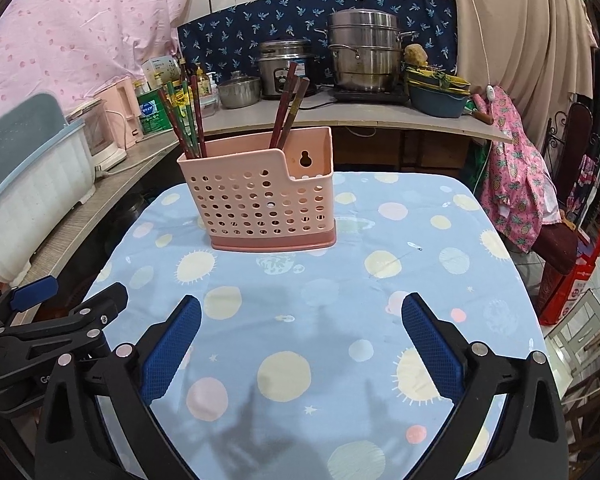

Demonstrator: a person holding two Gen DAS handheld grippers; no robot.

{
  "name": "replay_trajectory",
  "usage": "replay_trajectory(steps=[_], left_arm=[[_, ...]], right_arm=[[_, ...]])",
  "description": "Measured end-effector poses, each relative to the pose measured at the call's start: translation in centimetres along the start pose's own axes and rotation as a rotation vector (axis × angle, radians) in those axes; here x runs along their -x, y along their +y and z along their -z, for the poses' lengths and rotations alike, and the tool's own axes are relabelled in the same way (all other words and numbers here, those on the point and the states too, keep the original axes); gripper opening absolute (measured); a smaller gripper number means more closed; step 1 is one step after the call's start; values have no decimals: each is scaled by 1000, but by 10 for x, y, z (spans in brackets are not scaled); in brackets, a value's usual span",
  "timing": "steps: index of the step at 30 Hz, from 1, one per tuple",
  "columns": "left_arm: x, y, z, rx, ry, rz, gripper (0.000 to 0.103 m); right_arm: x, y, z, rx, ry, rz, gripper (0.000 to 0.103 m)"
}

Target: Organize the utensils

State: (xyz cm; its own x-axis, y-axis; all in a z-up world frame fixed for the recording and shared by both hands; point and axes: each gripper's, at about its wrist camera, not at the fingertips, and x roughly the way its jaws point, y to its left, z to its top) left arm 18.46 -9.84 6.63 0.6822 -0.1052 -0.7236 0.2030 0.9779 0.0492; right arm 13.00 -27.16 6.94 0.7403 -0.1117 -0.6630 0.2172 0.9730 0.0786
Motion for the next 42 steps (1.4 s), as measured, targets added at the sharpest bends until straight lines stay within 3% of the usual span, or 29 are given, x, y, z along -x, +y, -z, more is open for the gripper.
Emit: replay_trajectory(steps=[42], left_arm=[[-18, 0, 0, 2, 23, -27, 92]], right_arm=[[-17, 2, 1, 5, 41, 26, 97]])
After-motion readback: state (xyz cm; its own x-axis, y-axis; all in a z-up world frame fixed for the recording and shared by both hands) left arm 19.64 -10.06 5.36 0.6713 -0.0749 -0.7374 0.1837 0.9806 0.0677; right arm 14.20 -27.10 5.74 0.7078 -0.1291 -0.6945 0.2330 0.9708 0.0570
